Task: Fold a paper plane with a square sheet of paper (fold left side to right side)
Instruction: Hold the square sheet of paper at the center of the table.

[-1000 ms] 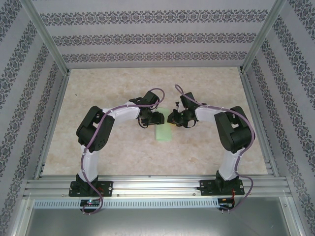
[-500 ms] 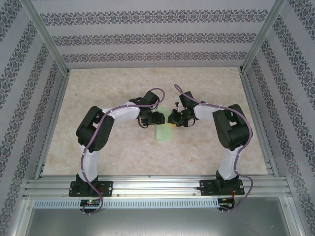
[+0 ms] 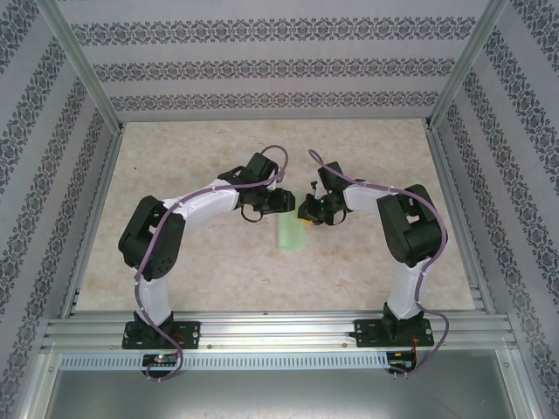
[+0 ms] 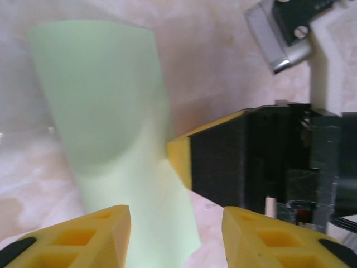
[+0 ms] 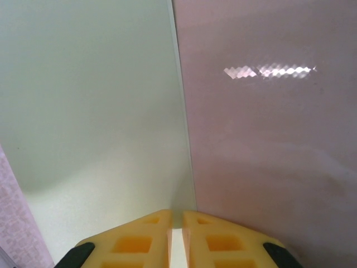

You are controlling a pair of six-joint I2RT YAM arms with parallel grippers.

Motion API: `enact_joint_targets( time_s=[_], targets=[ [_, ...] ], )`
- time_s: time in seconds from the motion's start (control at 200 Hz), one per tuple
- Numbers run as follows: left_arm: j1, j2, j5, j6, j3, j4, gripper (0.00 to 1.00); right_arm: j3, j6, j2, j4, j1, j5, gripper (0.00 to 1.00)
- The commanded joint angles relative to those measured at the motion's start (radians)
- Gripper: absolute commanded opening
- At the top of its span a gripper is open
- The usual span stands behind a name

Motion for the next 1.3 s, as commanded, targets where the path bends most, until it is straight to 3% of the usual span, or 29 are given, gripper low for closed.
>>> enact_joint_targets(
  time_s=[0.0,0.255,0.839,1.169,1.294],
  targets=[
    [0.006,0.025,0.084,-0.019,-0.021,0.084,0.44,-0.006,-0.016,0.055,-0.039,0.017,0.054,0.16],
    [0.006,0.092,0.117,-0.034,-0.035,0.124,0.39,-0.001,-0.018,0.056,-0.045,0.018,0.056,0.16],
    [0.042,0.138,-0.023,0.012,-0.126,0.072,0.35,0.000,-0.032,0.058,-0.064,0.019,0.071,0.15],
    [0.042,0.141,-0.007,0.017,-0.162,0.095,0.35,0.023,-0.052,-0.093,0.013,0.005,-0.023,0.16],
    [0.040,0.146,-0.003,0.016,-0.164,0.103,0.35,0.059,-0.015,-0.081,0.058,0.004,-0.056,0.16]
  ],
)
